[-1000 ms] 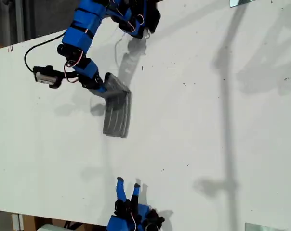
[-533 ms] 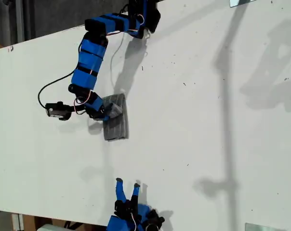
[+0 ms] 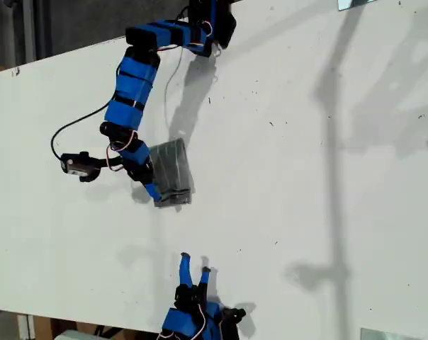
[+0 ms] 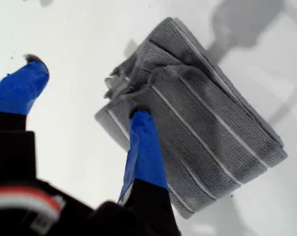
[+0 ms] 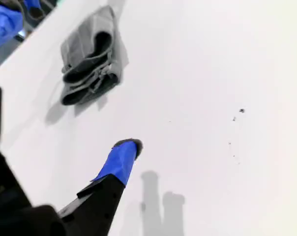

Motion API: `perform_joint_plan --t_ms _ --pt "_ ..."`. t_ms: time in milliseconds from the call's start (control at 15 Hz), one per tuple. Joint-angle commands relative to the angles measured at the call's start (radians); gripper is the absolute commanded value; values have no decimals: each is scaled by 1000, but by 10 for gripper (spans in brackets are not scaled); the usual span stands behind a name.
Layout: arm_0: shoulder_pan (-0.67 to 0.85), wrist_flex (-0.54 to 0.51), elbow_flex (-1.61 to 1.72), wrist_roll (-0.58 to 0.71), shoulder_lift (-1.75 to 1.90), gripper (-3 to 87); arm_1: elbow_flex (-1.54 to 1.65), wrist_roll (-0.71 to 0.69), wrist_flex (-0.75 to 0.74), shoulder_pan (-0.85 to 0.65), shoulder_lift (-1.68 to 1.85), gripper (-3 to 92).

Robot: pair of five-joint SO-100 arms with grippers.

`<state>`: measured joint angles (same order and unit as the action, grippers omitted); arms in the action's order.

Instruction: Grasp corners of a square towel and fold twice.

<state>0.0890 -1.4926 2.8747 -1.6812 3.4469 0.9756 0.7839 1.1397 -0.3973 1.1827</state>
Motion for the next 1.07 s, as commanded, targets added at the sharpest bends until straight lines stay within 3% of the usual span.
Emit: perform_joint_plan --t_ms 0,333,400,467,533,667,800,867,933,1000 --pt "17 -3 14 35 14 502 318 9 5 3 459 445" --pt "81 41 66 179 15 501 1420 296 -262 127 1226 481" --pt "83 77 98 186 15 501 1578 354 -253 143 1399 337" --pt "83 123 138 186 15 500 1675 396 -189 156 1572 178" --pt "91 138 189 124 17 490 1733 410 -103 161 1733 134" --pt "101 173 236 183 17 440 1876 436 135 141 2115 134" --pt "97 175 236 143 18 394 1867 485 230 144 2112 134" --pt "98 175 236 216 18 377 1867 522 256 130 2111 134" --pt "97 176 238 377 18 364 1868 594 307 118 2111 134" --pt "54 181 241 426 17 347 1855 588 324 120 2111 134"
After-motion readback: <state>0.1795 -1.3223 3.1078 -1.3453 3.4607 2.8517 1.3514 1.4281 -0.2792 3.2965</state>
